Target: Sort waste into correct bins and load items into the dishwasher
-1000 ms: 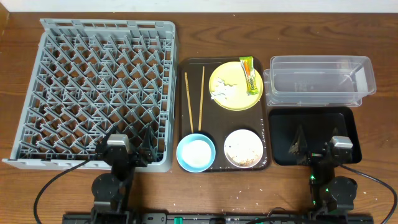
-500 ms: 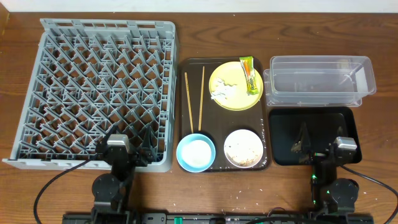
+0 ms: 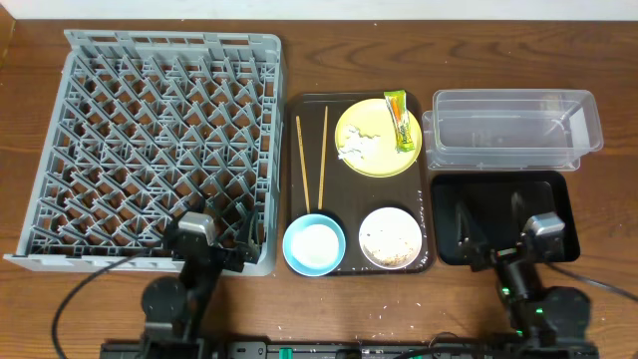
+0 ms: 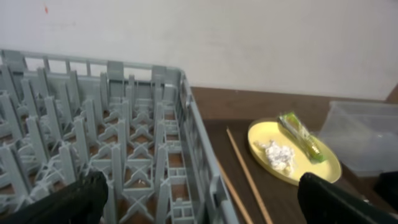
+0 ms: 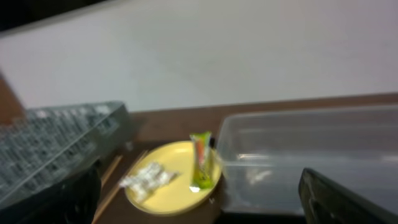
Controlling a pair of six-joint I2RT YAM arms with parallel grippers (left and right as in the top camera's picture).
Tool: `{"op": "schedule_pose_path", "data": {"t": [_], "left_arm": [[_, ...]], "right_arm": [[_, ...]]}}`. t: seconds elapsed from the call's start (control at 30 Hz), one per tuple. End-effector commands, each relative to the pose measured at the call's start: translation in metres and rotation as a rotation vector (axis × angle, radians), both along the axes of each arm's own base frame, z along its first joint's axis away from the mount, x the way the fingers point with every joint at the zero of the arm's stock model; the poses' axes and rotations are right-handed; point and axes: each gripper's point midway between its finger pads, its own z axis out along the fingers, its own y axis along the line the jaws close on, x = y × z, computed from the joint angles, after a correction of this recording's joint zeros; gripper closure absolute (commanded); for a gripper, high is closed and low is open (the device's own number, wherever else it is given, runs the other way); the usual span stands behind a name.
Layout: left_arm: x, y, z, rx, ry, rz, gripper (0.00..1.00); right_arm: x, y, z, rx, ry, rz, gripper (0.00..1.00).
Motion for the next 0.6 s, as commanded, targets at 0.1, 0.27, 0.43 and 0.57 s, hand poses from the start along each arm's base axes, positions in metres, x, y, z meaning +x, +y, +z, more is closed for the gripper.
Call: {"op": "schedule_pose_path", "data": {"t": [0.1,0.27,0.43,0.57], "left_arm": [[-0.004,-0.005,0.070,-0.011,0.232,-0.031,0.02],[-0.001,-0.014,0.112,-0.018,0.493,-0.077,0.02],[0.004,-0.015,0.115,-0.015,0.601,-0.074,0.02],[0.004,-0.014,0.107,-0.014,0.640,-0.073,0.02]], "right_arm": [[0.011,0.033,0.086,0.029,0.140,0.205,0.01],[0.061,0.070,0.086,0.059,0.526,0.385,0.01],[0.105,0.120,0.087,0.027,0.587,0.529,0.01],[0.123,0.172,0.078,0.011,0.549,0.680,0.01]]}}
